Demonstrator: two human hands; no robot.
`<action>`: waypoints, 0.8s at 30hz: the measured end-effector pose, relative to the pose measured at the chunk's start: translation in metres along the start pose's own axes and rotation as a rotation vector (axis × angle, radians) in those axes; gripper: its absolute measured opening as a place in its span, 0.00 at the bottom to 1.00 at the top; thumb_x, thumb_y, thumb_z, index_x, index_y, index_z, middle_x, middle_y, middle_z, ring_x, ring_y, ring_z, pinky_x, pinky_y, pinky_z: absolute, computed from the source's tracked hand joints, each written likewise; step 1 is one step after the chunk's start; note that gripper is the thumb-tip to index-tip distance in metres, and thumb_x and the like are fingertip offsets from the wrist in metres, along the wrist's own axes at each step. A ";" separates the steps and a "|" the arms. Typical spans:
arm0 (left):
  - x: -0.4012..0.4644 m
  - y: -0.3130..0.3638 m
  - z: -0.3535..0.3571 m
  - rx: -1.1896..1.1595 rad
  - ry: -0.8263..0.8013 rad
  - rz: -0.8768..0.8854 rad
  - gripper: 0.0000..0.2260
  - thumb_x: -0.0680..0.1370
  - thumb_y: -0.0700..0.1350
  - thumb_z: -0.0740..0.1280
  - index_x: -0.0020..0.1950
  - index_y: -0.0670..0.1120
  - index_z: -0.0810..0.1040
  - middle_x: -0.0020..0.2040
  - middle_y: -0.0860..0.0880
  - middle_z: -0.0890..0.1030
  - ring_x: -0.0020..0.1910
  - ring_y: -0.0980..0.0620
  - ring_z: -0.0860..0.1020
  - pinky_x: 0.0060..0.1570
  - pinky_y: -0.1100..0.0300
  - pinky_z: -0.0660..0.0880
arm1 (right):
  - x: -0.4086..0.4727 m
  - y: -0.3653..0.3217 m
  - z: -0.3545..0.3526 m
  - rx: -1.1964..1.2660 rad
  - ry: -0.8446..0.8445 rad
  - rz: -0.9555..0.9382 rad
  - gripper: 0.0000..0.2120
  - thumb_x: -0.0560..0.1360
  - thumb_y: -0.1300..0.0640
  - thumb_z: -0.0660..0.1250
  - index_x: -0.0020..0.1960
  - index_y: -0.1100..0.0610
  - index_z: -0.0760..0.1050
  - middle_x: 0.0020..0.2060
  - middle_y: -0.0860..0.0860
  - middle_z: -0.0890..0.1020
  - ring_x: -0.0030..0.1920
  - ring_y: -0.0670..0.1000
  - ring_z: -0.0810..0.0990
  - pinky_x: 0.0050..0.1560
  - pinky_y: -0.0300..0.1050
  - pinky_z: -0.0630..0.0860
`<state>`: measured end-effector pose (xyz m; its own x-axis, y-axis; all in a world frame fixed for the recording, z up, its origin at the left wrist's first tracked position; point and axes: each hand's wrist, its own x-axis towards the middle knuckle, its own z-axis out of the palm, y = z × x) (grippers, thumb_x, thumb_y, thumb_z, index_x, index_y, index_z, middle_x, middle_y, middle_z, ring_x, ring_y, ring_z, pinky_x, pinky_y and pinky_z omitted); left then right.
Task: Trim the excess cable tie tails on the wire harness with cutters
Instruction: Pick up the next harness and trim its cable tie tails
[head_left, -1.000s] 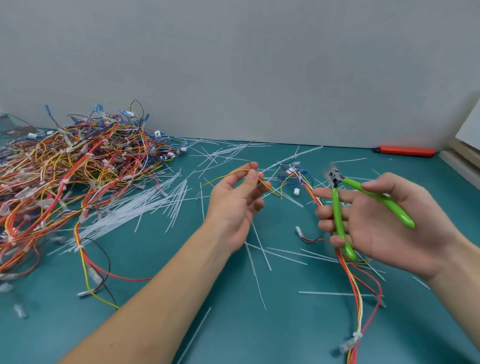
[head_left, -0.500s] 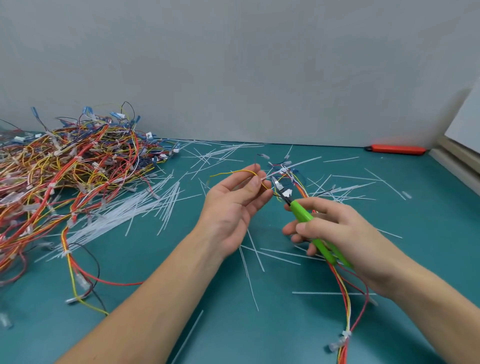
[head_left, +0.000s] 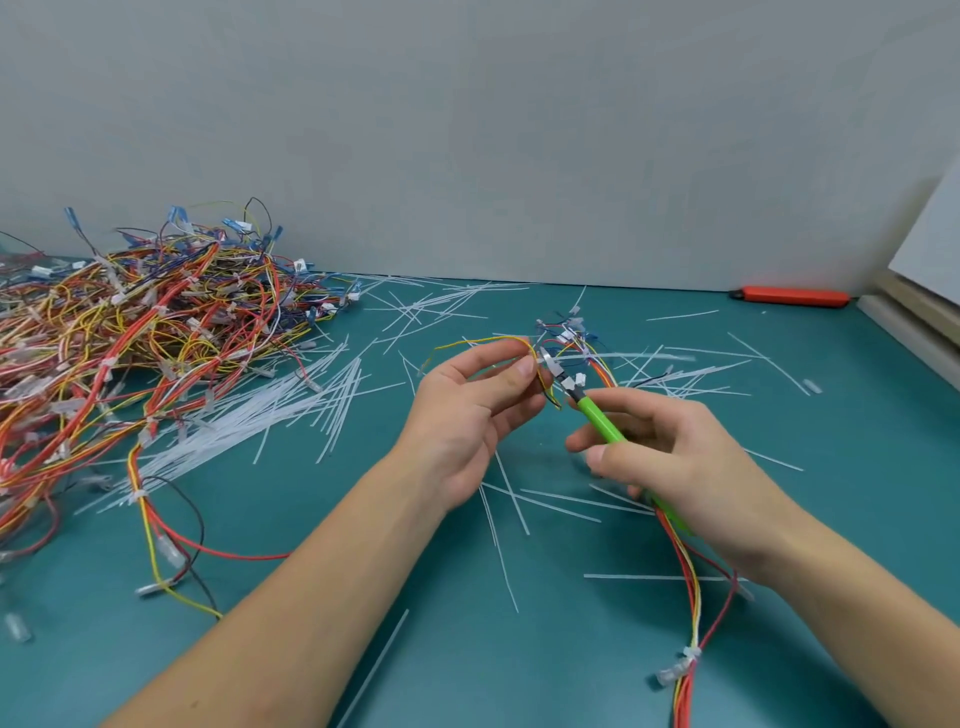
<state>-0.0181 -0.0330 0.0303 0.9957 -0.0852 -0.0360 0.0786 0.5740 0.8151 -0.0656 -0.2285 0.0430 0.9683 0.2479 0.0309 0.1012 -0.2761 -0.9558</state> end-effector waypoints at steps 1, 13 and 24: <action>0.000 0.000 0.000 0.012 0.000 -0.008 0.09 0.75 0.35 0.72 0.54 0.41 0.82 0.47 0.41 0.86 0.42 0.48 0.85 0.42 0.59 0.82 | 0.000 0.001 0.001 -0.026 0.016 -0.028 0.22 0.67 0.50 0.74 0.61 0.42 0.81 0.50 0.46 0.88 0.50 0.44 0.85 0.49 0.39 0.76; -0.002 -0.002 0.000 0.046 -0.069 -0.042 0.07 0.76 0.37 0.73 0.52 0.43 0.81 0.49 0.42 0.87 0.47 0.45 0.87 0.42 0.58 0.82 | 0.002 0.002 -0.001 -0.016 -0.051 -0.116 0.15 0.73 0.51 0.70 0.58 0.39 0.83 0.49 0.52 0.86 0.42 0.46 0.81 0.39 0.39 0.76; -0.003 -0.003 0.000 0.113 -0.041 -0.001 0.06 0.76 0.38 0.74 0.52 0.42 0.81 0.49 0.43 0.87 0.49 0.44 0.87 0.41 0.59 0.81 | 0.005 0.007 -0.001 -0.019 -0.061 -0.116 0.16 0.74 0.52 0.69 0.58 0.38 0.83 0.49 0.50 0.87 0.40 0.46 0.82 0.38 0.42 0.79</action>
<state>-0.0211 -0.0346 0.0278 0.9927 -0.1200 -0.0156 0.0716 0.4784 0.8752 -0.0603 -0.2300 0.0370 0.9343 0.3351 0.1220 0.2162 -0.2600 -0.9411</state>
